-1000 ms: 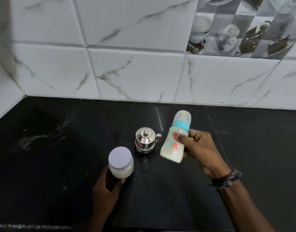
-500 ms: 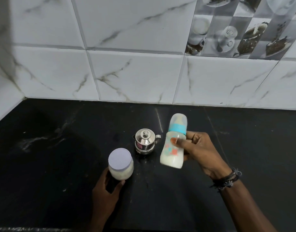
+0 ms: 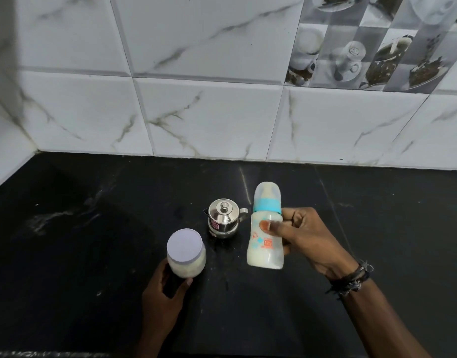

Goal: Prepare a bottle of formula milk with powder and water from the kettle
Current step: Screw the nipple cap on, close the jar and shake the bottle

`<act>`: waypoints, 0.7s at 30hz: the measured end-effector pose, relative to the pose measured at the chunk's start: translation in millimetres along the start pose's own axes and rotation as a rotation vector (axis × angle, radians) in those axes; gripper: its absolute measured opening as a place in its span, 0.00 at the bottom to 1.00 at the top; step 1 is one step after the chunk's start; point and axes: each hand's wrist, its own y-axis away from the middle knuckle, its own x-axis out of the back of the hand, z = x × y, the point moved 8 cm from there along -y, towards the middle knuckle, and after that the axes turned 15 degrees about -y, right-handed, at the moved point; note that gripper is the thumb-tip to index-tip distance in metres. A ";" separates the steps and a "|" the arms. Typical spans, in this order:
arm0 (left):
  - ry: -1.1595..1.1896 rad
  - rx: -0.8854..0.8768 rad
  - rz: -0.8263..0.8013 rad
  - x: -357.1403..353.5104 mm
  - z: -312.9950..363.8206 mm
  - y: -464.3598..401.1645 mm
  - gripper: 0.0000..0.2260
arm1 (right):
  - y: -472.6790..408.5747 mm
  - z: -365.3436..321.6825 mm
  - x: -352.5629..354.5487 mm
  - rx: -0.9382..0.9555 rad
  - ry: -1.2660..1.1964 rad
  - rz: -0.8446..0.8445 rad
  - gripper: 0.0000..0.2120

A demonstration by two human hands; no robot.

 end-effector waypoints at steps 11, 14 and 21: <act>-0.009 -0.006 0.012 -0.1 -2.9 -0.4 0.31 | -1.3 -3.0 7.3 0.024 -0.048 0.054 0.10; -0.013 -0.009 0.006 -1.0 -3.4 -0.7 0.31 | -1.2 -1.2 2.3 0.023 -0.055 0.025 0.13; -0.015 -0.008 0.012 0.6 -3.3 0.2 0.32 | -4.1 -2.9 8.3 0.045 -0.060 0.075 0.14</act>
